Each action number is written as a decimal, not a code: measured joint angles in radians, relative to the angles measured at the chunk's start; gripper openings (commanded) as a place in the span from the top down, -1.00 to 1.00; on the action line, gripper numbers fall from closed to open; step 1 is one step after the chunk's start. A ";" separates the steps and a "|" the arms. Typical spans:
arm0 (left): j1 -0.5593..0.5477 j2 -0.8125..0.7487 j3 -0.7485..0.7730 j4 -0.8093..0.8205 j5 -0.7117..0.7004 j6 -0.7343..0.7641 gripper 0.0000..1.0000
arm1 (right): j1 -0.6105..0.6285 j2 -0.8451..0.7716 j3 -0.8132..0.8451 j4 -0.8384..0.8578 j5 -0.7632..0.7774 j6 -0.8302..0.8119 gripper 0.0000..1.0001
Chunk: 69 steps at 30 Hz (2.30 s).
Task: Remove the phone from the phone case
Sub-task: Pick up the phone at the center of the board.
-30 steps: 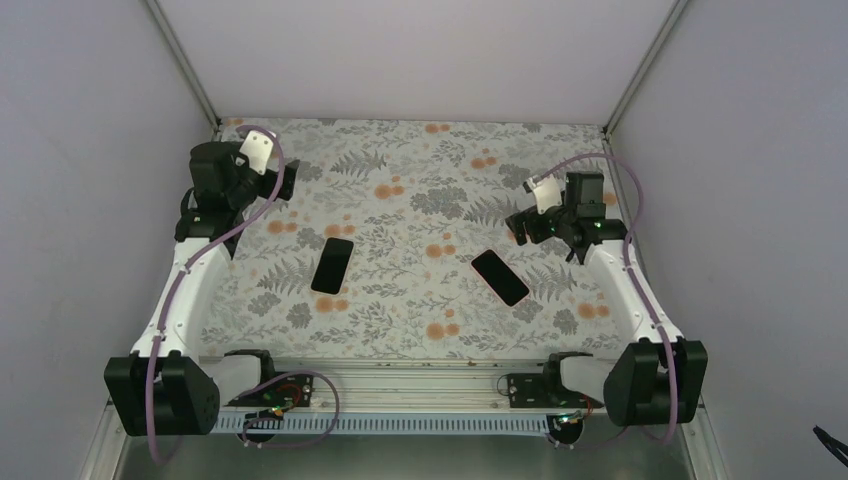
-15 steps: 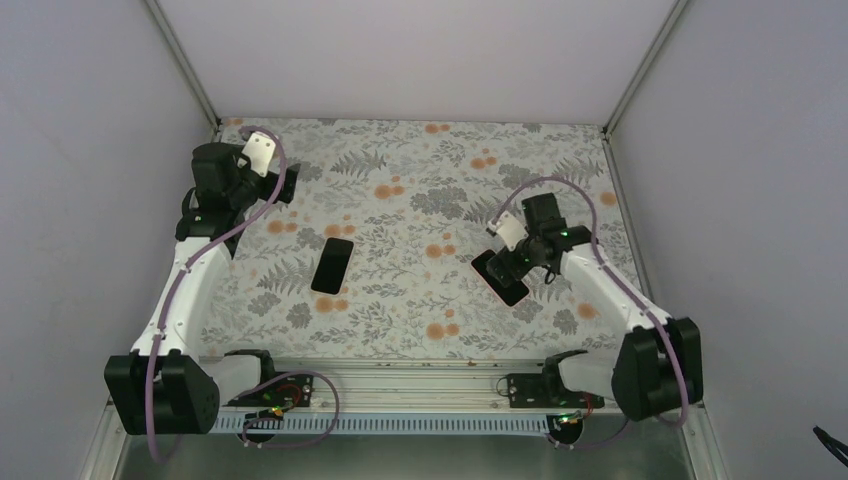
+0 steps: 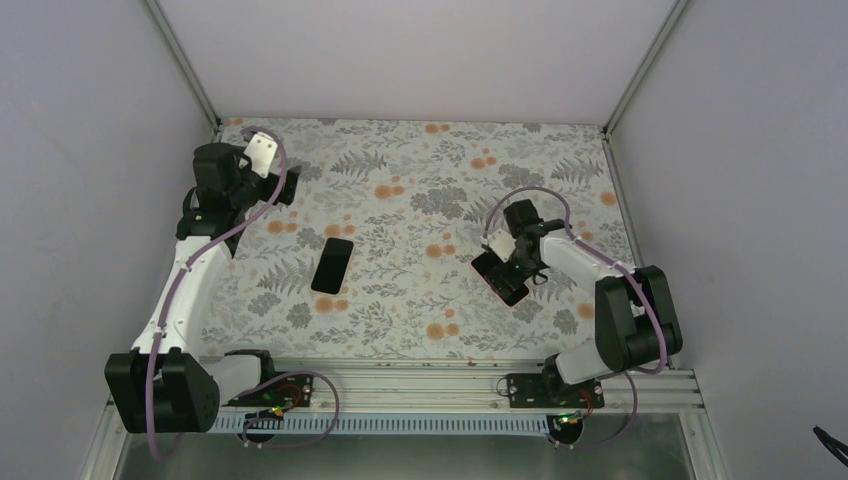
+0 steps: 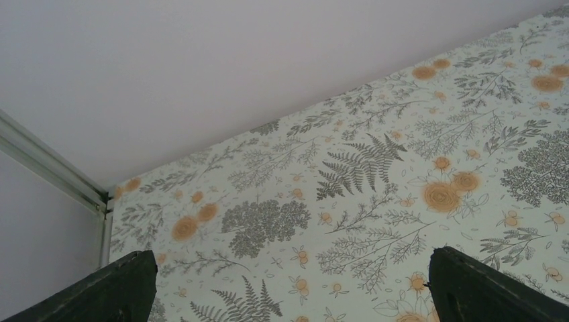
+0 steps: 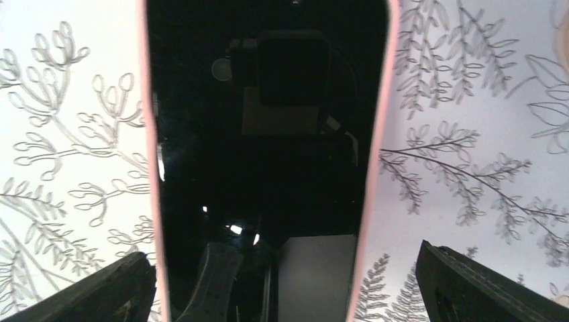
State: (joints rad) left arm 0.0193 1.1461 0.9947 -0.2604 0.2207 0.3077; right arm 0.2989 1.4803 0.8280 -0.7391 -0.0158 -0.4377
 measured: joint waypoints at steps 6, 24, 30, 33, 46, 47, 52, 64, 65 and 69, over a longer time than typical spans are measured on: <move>0.000 0.013 0.000 -0.004 0.006 0.006 -1.00 | 0.013 0.002 0.005 -0.033 -0.046 -0.003 -1.00; -0.002 0.092 -0.015 0.007 0.059 0.062 -1.00 | 0.035 0.122 0.037 -0.021 0.018 0.032 -0.24; -0.057 0.264 0.143 -0.150 0.232 0.128 -1.00 | 0.056 0.114 0.041 -0.018 0.032 0.038 -0.21; -0.103 0.405 0.330 -0.330 0.427 0.199 -1.00 | 0.097 0.096 0.043 -0.005 0.046 0.040 -0.16; -0.241 1.038 0.822 -0.980 0.871 0.436 -1.00 | 0.318 0.118 0.257 0.090 0.119 0.053 -0.15; -0.245 1.050 0.829 -0.997 0.884 0.435 -1.00 | 0.324 0.136 0.278 0.090 0.120 0.053 -0.14; -0.258 1.057 0.872 -1.030 0.936 0.425 -1.00 | 0.358 0.235 0.405 0.104 0.128 0.053 -0.13; -0.267 1.151 0.922 -1.015 0.948 0.353 -1.00 | 0.428 0.370 0.593 0.095 0.167 0.053 -0.14; -0.272 1.159 0.924 -1.015 0.945 0.349 -1.00 | 0.431 0.375 0.610 0.104 0.167 0.053 -0.13; -0.283 1.179 0.938 -1.009 0.937 0.329 -0.81 | 0.434 0.382 0.644 0.134 0.167 0.053 -0.13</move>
State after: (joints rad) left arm -0.2638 2.3249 1.9331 -1.2694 1.1580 0.6365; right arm 0.7330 1.8622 1.4723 -0.6056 0.1513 -0.3851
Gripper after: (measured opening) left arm 0.994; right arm 0.763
